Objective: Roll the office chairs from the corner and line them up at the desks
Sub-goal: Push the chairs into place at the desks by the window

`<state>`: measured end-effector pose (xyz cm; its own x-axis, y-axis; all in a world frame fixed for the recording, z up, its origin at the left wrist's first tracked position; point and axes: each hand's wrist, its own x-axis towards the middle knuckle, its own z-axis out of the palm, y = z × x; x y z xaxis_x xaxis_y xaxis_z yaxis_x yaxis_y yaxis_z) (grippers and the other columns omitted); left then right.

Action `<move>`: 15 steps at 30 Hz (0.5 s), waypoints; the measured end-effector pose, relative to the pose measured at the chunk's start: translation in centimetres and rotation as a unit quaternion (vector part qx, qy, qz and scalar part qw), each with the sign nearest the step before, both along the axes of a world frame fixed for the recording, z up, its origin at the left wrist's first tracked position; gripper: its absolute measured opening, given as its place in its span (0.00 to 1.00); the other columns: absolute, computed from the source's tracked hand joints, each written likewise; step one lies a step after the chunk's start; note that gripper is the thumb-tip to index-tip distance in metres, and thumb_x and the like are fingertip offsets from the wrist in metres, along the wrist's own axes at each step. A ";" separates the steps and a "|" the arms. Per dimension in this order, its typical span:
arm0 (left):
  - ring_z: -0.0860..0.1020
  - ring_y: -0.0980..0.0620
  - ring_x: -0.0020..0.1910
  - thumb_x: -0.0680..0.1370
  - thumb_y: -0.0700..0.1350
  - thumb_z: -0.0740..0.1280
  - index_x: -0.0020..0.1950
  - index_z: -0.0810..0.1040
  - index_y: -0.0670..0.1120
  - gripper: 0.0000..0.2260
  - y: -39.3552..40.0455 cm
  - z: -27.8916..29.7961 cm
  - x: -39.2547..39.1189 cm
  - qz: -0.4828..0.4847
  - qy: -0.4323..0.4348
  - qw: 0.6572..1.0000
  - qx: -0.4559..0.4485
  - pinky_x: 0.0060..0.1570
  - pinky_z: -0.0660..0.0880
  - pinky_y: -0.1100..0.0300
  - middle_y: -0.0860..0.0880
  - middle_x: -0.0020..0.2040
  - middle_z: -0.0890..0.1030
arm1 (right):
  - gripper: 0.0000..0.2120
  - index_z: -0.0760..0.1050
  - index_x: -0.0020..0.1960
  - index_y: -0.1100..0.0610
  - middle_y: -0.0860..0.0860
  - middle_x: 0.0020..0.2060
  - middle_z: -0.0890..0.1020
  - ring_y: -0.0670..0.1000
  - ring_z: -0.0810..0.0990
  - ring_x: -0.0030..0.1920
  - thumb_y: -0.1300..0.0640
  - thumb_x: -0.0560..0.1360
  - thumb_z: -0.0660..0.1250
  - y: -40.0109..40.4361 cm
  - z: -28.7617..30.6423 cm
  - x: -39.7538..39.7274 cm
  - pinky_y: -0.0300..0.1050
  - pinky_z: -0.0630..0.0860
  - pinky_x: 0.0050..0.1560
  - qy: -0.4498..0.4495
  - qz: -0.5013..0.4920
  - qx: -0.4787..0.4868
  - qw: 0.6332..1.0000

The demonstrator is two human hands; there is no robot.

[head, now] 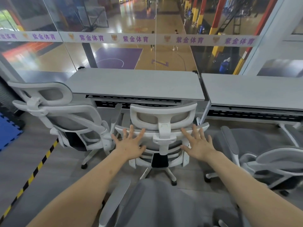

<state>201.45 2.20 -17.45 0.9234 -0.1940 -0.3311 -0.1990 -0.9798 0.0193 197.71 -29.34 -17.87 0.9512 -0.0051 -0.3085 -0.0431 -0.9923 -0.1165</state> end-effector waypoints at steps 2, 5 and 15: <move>0.37 0.37 0.82 0.81 0.69 0.51 0.79 0.31 0.68 0.34 0.4 -0.2 0.8 -0.002 0.001 1.000 0.002 0.69 0.41 0.19 0.46 0.83 0.31 | 0.35 0.31 0.79 0.31 0.54 0.81 0.29 0.64 0.32 0.81 0.31 0.81 0.49 0.4 -0.4 0.5 0.66 0.39 0.80 0.004 -0.003 0.001 1.000; 0.35 0.37 0.82 0.81 0.70 0.51 0.79 0.32 0.69 0.34 0.7 0.0 2.6 -0.004 0.009 1.000 -0.008 0.70 0.39 0.20 0.47 0.83 0.30 | 0.33 0.29 0.79 0.32 0.54 0.80 0.28 0.64 0.31 0.81 0.30 0.82 0.45 1.0 -0.4 1.5 0.65 0.37 0.80 -0.002 -0.013 -0.005 1.000; 0.35 0.36 0.82 0.81 0.71 0.52 0.80 0.33 0.69 0.35 2.0 0.0 7.9 -0.036 0.014 0.999 0.006 0.71 0.37 0.21 0.47 0.83 0.31 | 0.35 0.33 0.81 0.33 0.57 0.83 0.36 0.58 0.32 0.82 0.27 0.80 0.44 2.7 -0.7 5.1 0.65 0.35 0.79 -0.011 -0.029 -0.025 0.999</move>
<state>209.39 4.23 -17.41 0.8981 -0.2546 -0.3586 -0.2678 -0.9634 0.0134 202.85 -26.59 -18.54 0.9557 -0.0751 -0.2847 -0.0985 -0.9927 -0.0689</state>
